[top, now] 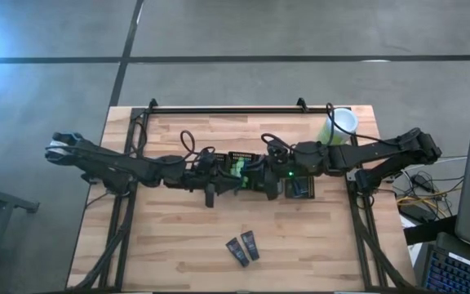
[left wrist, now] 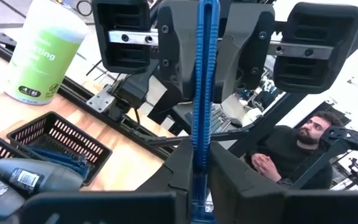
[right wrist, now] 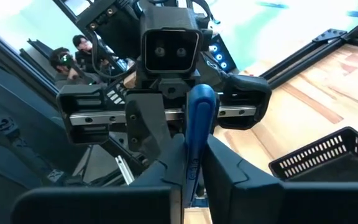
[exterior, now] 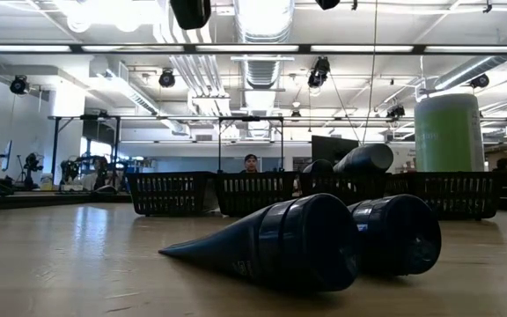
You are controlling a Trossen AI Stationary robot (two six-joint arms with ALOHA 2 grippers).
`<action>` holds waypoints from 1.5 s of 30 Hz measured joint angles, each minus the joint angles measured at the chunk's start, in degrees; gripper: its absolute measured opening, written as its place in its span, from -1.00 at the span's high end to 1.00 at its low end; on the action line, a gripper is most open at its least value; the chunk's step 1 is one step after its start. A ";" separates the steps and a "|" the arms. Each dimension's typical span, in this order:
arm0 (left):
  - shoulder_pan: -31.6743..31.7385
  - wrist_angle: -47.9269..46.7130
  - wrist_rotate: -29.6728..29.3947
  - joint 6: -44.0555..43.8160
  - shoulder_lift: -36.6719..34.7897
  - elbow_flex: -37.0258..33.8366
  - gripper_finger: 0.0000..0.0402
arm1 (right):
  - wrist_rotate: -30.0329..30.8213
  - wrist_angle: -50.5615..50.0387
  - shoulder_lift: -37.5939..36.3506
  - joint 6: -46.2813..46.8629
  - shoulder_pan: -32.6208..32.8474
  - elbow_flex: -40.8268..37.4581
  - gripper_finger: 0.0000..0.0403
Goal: Pick & Place Travel size toiletries
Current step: Put the razor into the right black bin
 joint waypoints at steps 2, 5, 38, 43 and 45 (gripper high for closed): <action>0.02 0.01 -0.05 -0.03 0.16 0.00 0.78 | 0.24 -0.70 -0.04 0.01 0.00 -0.14 0.88; 0.02 -0.51 -0.08 -0.51 0.20 0.00 0.65 | 0.56 -2.03 -0.04 0.22 0.00 -0.34 0.87; -0.93 -34.52 -5.43 0.11 -0.78 0.09 -0.38 | -5.00 -54.32 -2.27 36.65 -14.29 -18.43 0.79; -2.12 -35.75 -1.97 4.12 -0.78 0.07 -0.38 | -5.52 -52.26 -2.32 38.36 -14.18 -20.01 0.54; -2.41 -35.95 2.50 7.86 -0.78 0.07 -0.38 | -5.39 -52.39 -2.34 37.49 -14.24 -19.83 0.41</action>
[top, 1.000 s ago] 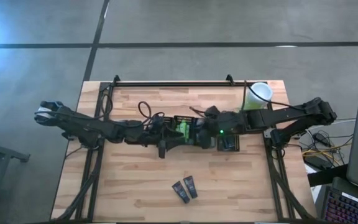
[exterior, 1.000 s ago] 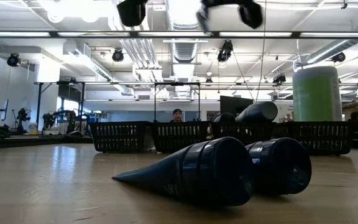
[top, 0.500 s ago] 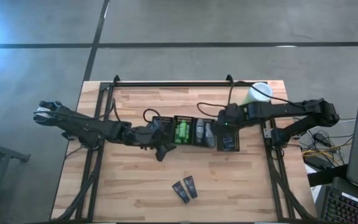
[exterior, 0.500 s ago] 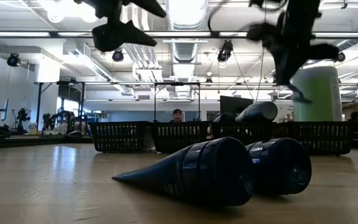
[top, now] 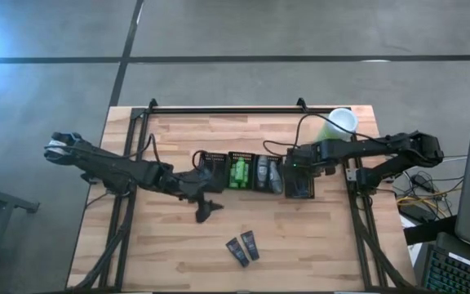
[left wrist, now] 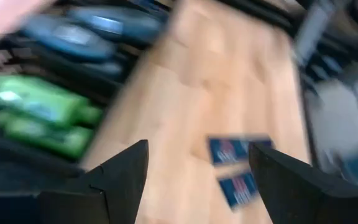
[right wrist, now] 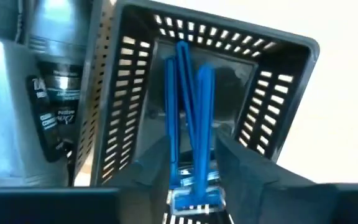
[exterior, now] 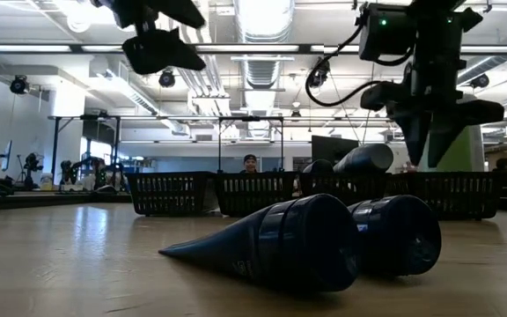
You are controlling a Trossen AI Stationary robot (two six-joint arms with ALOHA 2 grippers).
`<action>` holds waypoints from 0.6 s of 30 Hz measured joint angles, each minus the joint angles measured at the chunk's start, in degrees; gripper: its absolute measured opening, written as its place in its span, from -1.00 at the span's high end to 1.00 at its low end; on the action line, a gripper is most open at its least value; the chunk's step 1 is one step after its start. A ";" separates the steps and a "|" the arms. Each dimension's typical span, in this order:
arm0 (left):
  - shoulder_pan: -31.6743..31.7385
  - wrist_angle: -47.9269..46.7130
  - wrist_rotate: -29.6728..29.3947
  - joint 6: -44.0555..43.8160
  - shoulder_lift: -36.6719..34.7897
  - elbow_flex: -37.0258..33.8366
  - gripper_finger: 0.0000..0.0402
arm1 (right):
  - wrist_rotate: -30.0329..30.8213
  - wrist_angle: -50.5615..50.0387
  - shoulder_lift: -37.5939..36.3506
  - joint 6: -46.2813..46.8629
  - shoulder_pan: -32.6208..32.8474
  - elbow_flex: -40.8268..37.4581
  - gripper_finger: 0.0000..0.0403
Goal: Pick & Place Travel size toiletries
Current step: Put the razor into the right black bin, then put the shaving cream into the left black bin
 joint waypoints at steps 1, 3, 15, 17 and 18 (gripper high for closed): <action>-0.16 -0.12 2.56 2.63 0.00 -0.01 -0.38 | 0.05 -0.03 0.00 -0.57 -0.01 0.28 0.34; -0.68 -0.69 6.33 8.89 0.00 0.00 -0.38 | 0.03 0.10 -0.01 -1.82 0.08 1.02 0.20; -4.37 -1.05 13.94 38.42 4.98 -0.02 -0.38 | 3.27 -0.06 -0.07 -7.71 7.74 8.32 -0.45; -5.81 0.70 14.70 41.71 8.43 0.45 -0.38 | 3.73 -0.12 -0.07 -6.86 10.74 9.48 -0.50; -6.58 1.84 14.75 43.11 10.56 1.08 -0.38 | 3.80 -0.09 -0.07 -6.05 12.14 9.93 -0.52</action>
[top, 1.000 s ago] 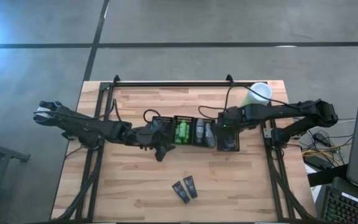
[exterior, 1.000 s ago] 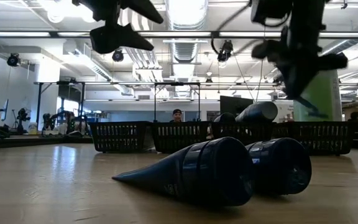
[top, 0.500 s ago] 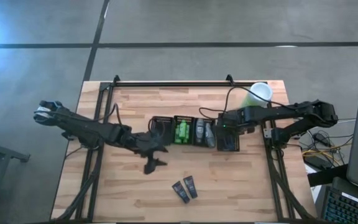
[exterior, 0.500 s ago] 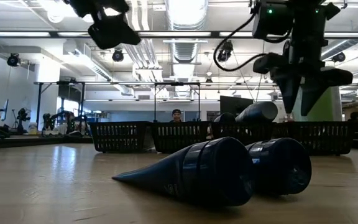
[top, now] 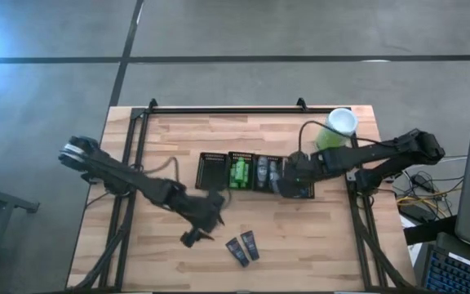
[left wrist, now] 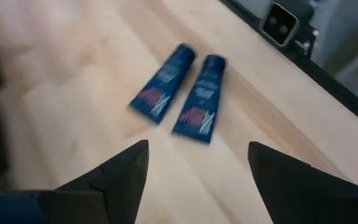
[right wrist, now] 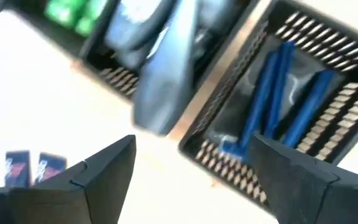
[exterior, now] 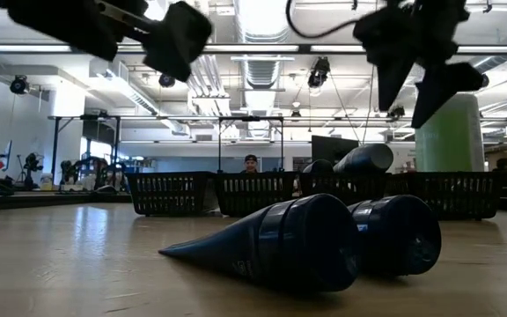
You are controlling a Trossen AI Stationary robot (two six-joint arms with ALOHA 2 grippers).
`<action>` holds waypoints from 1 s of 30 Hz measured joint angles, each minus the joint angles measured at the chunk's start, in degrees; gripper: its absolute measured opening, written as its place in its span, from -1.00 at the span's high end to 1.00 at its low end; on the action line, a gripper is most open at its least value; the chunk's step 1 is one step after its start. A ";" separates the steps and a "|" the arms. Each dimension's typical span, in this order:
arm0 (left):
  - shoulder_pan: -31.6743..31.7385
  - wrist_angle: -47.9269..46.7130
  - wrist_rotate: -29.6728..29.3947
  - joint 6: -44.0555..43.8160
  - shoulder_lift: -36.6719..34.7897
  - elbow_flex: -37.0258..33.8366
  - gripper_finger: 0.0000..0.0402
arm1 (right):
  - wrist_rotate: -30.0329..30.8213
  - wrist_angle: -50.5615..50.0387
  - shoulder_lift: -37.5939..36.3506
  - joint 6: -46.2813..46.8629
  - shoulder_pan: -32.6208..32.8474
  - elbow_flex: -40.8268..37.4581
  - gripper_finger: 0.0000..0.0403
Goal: Pick & Place Travel size toiletries
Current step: Put the shaving cream into the left black bin
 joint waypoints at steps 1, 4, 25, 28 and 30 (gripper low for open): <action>-0.63 1.34 0.10 1.25 2.22 0.99 -0.38 | 0.31 -0.06 0.00 1.08 1.57 0.35 -0.54; -2.08 3.52 0.26 3.71 8.74 4.74 -0.38 | 2.71 -0.27 0.00 4.58 6.07 1.14 -0.58; -4.39 -4.68 6.18 1.08 38.59 33.56 -0.29 | 7.67 -1.97 0.07 14.48 19.14 -0.87 -0.58; -4.07 -4.60 5.91 1.11 39.55 34.05 -0.24 | 7.83 -1.92 0.07 14.48 19.35 -0.87 -0.52; -3.97 -4.71 5.77 1.42 39.91 33.65 -0.20 | 7.85 -1.91 0.07 14.43 19.35 -0.92 -0.48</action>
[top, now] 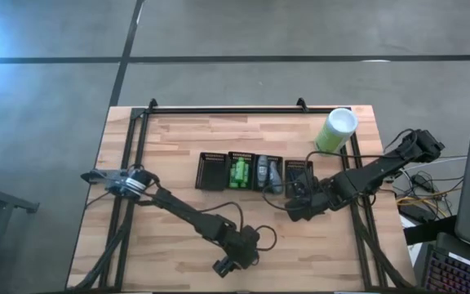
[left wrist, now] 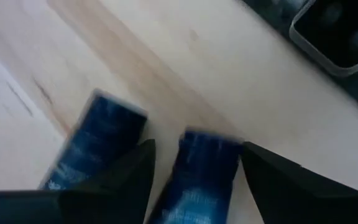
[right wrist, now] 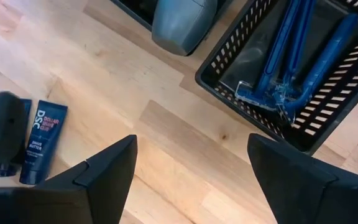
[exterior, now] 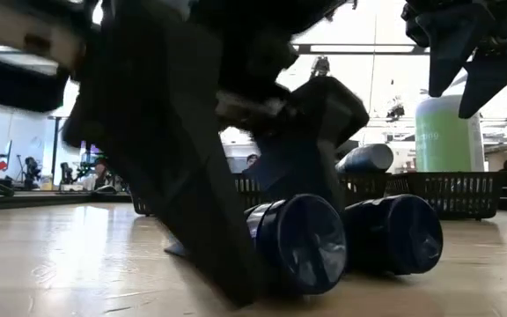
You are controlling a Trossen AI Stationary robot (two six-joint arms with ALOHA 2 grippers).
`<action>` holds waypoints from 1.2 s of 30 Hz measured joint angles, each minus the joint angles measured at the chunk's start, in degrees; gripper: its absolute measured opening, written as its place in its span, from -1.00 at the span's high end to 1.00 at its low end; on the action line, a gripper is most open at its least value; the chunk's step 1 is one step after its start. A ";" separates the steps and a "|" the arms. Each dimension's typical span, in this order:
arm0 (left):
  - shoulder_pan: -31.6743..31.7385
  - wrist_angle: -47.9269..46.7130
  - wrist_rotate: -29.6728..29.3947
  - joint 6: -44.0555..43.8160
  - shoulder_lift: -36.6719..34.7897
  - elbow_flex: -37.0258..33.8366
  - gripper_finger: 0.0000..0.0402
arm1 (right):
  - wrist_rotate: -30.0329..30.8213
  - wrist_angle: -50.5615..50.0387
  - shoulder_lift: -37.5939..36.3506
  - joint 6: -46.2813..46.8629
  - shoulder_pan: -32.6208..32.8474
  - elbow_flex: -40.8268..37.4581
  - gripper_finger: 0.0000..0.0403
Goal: Pick & Place Travel size toiletries
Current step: Put the shaving cream into the left black bin
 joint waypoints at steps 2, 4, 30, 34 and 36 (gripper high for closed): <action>0.10 -0.07 -0.03 0.34 0.02 -0.62 -0.15 | 0.41 -0.01 0.00 -0.05 0.00 -0.03 -0.45; 0.13 -0.52 -0.13 0.45 -0.12 -0.87 -0.07 | 0.99 -0.03 0.00 -0.14 0.00 -0.03 -0.42; 10.34 -23.45 -38.03 -66.71 -32.71 -14.53 0.38 | 5.12 -0.97 -1.41 1.31 -0.04 -0.03 -0.17; 18.14 -15.68 -38.74 -74.54 -41.44 -24.75 0.38 | 6.66 -1.11 -2.46 1.54 -0.04 -0.03 -0.23; 22.51 -10.43 -37.66 -76.21 -44.26 -29.89 0.38 | 7.44 -1.18 -2.84 1.56 -0.04 -0.03 -0.26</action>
